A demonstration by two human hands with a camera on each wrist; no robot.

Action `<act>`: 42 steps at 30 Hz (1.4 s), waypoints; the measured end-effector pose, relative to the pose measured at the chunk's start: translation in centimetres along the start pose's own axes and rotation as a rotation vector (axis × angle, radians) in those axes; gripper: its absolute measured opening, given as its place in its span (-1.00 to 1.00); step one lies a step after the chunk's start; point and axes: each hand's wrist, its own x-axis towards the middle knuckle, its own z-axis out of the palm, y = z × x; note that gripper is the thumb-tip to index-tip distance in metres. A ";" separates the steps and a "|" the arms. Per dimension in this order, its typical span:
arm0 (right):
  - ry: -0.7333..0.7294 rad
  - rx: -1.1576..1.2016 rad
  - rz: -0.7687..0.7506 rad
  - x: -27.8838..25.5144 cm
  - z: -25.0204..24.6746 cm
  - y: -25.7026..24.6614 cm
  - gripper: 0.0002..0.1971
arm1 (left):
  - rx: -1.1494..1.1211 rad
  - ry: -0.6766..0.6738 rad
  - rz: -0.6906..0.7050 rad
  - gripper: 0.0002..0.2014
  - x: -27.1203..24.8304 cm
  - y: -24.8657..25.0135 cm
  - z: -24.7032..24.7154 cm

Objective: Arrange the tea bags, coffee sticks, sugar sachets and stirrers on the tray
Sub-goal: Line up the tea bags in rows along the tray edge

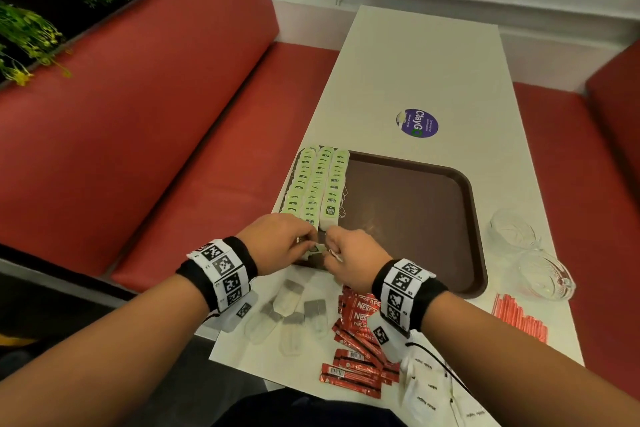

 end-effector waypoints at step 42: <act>0.005 0.143 0.246 0.6 -3.3 5.3 -0.95 | 0.318 -0.160 -0.321 -0.60 10.8 0.5 3.2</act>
